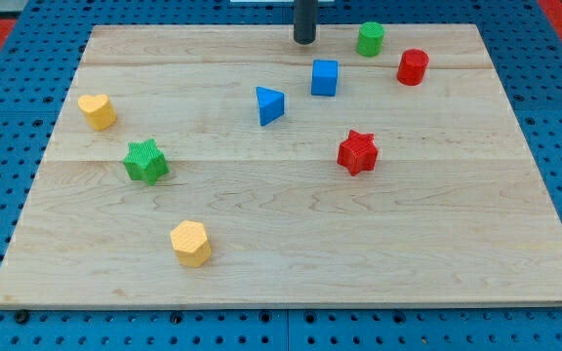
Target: Push the green circle into the red circle
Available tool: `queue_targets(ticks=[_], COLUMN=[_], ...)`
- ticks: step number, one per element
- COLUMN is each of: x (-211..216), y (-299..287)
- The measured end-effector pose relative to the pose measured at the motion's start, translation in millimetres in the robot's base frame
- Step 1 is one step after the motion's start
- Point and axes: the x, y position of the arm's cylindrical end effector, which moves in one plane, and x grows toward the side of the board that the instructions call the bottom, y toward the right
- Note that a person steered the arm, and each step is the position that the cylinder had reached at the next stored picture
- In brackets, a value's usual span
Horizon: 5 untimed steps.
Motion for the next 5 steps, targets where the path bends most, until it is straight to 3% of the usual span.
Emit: queue_targets(ticks=[3,5], x=[-4.6,-25.8], y=[-1.7,55.2])
